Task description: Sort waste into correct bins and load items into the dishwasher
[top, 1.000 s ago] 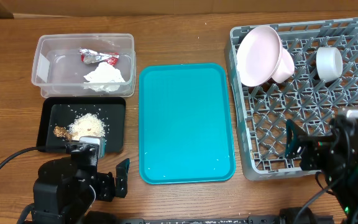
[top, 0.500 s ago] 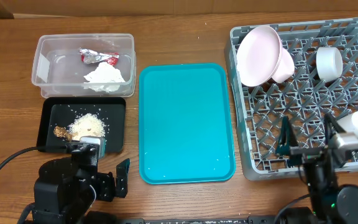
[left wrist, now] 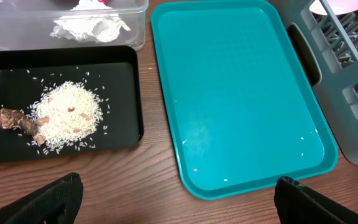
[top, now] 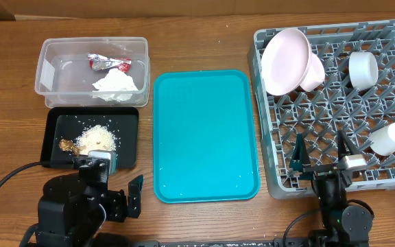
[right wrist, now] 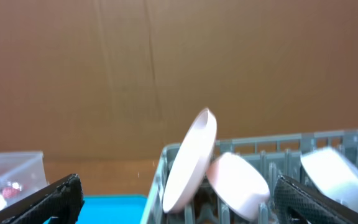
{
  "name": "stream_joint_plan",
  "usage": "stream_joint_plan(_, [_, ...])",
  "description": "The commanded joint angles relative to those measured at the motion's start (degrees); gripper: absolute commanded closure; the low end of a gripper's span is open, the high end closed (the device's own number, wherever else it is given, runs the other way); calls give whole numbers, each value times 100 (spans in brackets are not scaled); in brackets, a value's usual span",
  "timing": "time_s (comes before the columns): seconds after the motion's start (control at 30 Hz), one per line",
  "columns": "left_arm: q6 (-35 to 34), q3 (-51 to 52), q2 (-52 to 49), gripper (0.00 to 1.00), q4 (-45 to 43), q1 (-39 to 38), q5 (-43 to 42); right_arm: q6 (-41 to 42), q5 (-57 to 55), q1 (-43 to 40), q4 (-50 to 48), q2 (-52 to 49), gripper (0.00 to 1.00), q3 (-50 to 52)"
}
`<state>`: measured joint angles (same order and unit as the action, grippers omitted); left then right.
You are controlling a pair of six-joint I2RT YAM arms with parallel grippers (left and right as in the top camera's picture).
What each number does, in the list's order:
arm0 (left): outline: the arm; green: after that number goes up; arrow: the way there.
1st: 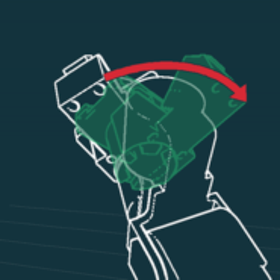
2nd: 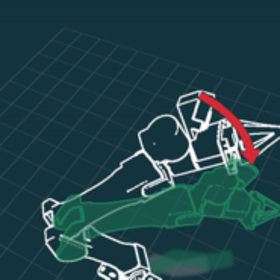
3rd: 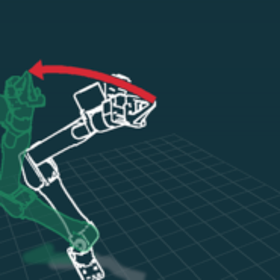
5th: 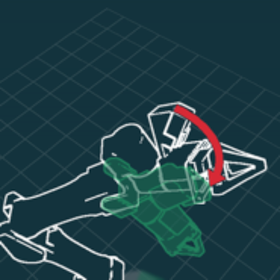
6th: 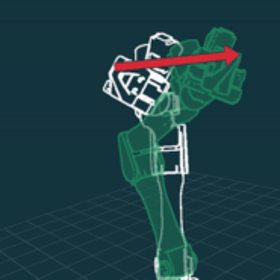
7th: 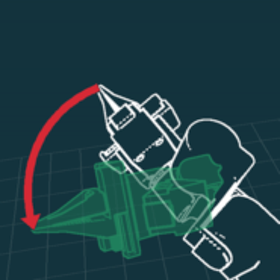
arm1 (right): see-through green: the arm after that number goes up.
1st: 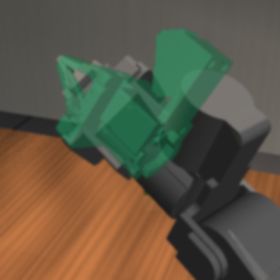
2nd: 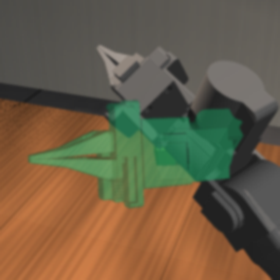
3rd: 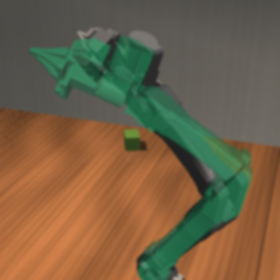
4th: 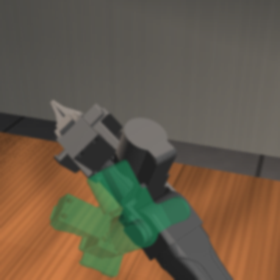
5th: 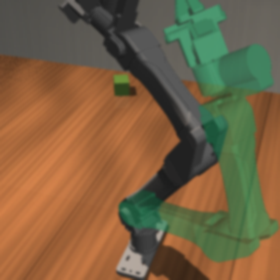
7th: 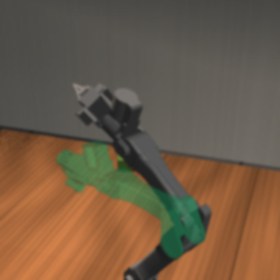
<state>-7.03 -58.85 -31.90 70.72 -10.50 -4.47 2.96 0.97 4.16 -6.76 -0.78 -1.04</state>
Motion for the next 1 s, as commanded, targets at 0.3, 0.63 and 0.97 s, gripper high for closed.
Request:
stream_joint_plan(0.3, [20,-13,9,0,-13,0,39,0,-92,37,1158,26,0,57])
stream_joint_plan(0.63, [20,-13,9,0,-13,-2,39,0,-92,37,1158,26,0,57])
stream_joint_plan(0.97, [20,-13,9,0,-13,0,39,0,-92,37,1158,26,0,57])
